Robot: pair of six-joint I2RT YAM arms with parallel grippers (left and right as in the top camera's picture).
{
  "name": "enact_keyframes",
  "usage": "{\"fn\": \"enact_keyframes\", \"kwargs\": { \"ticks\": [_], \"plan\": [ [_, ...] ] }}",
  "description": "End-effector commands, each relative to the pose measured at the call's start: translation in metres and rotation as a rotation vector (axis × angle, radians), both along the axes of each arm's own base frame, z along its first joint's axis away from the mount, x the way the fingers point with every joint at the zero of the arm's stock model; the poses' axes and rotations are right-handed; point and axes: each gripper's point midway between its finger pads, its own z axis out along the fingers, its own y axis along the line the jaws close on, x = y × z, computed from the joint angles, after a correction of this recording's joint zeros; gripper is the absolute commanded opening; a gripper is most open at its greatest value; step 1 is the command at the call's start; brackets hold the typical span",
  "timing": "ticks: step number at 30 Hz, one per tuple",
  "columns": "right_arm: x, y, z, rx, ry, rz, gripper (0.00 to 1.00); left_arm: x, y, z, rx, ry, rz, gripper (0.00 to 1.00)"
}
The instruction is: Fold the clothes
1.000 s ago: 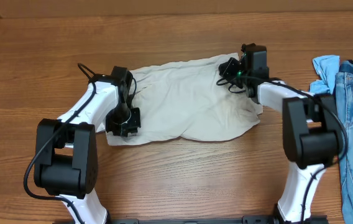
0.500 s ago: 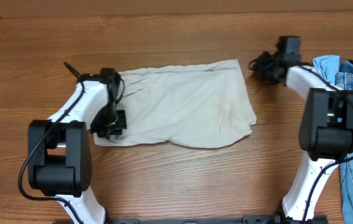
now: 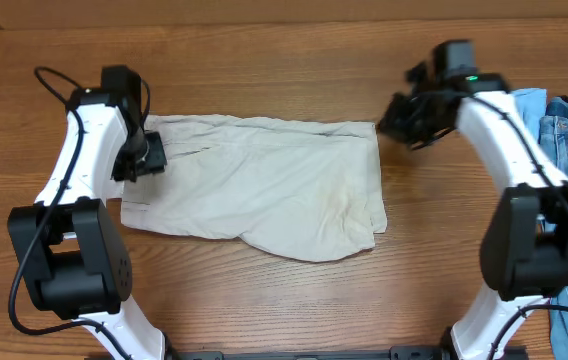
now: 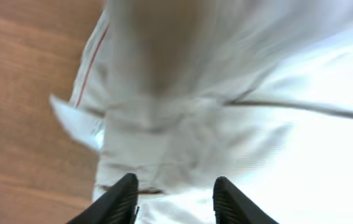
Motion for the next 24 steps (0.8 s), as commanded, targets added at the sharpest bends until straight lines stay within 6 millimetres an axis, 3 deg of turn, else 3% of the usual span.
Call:
{"fn": "enact_keyframes", "kwargs": {
  "ticks": [1,4,9,15,17,21,24],
  "plan": [
    [-0.023,0.003,-0.041,-0.165,0.05,0.027,0.68,0.011,-0.019,0.013,-0.073,-0.047,-0.043,0.45],
    [-0.014,-0.006,-0.057,-0.242,-0.003,0.002,0.69,0.008,-0.02,0.013,-0.074,-0.036,-0.053,0.45],
    [0.001,-0.004,-0.06,-0.23,-0.075,0.0,0.61,-0.001,-0.021,0.012,-0.077,0.002,-0.057,0.45],
    [0.005,0.018,-0.083,-0.123,-0.072,0.075,0.43,-0.006,-0.021,0.012,-0.078,0.022,-0.064,0.45],
    [0.007,0.018,-0.083,-0.125,-0.079,0.074,0.37,-0.007,-0.021,0.012,-0.077,0.026,-0.075,0.45],
    [0.012,0.018,-0.076,-0.121,-0.107,0.071,0.11,-0.006,-0.02,0.012,-0.074,0.024,-0.078,0.45],
    [0.019,0.019,-0.051,-0.113,-0.17,0.065,0.04,-0.005,-0.02,0.012,-0.072,0.019,-0.079,0.45]
  ]
}}
